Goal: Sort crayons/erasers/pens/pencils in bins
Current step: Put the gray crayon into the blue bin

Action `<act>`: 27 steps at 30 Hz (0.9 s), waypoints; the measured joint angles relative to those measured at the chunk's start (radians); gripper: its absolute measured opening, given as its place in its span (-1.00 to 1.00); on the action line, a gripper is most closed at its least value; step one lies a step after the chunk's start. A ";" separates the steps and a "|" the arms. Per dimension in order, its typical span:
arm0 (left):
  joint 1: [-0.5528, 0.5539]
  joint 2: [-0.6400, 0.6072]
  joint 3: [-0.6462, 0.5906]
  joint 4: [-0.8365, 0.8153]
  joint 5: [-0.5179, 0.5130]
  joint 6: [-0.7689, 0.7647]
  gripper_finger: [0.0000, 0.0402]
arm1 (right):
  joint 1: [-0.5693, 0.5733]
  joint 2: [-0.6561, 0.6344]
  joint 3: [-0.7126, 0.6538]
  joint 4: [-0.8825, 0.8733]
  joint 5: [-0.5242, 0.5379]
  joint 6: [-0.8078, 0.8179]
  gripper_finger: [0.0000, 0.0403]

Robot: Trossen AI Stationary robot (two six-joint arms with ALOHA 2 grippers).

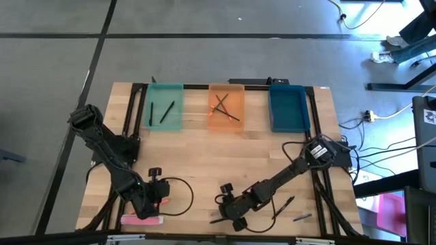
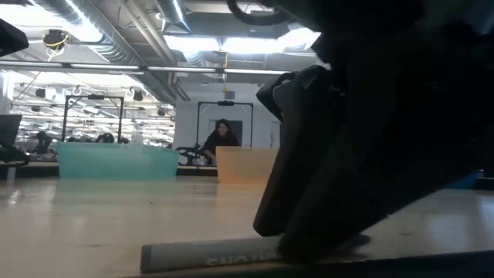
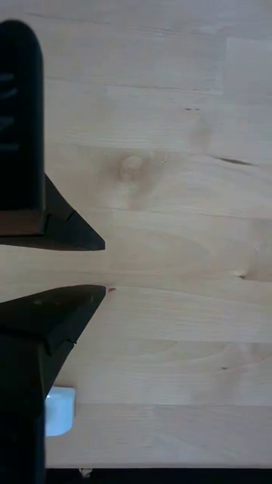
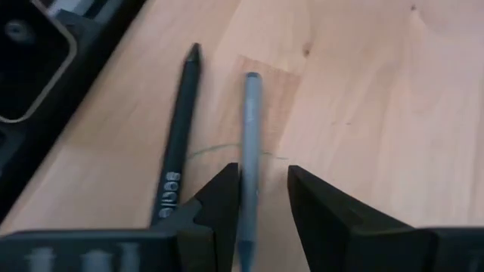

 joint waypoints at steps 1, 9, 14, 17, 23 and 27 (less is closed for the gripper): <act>0.000 0.000 0.000 0.000 0.000 0.000 -0.62 | -0.006 0.000 0.000 -0.004 0.000 0.005 -0.40; 0.000 0.000 0.000 0.000 -0.001 0.000 -0.62 | -0.054 -0.001 0.001 -0.042 -0.048 0.014 -0.46; 0.000 0.000 0.000 0.000 -0.001 0.000 -0.62 | -0.064 -0.001 0.000 -0.047 -0.072 -0.036 -0.58; 0.000 0.000 0.000 0.000 -0.001 0.000 -0.62 | -0.071 -0.001 0.000 -0.049 -0.081 -0.036 -0.65; 0.000 0.000 0.000 0.001 -0.002 -0.024 -0.62 | -0.075 0.001 -0.001 -0.053 -0.083 -0.037 -0.80; 0.000 0.000 0.000 0.001 -0.004 -0.024 -0.62 | -0.078 0.001 -0.001 -0.053 -0.095 -0.029 -0.84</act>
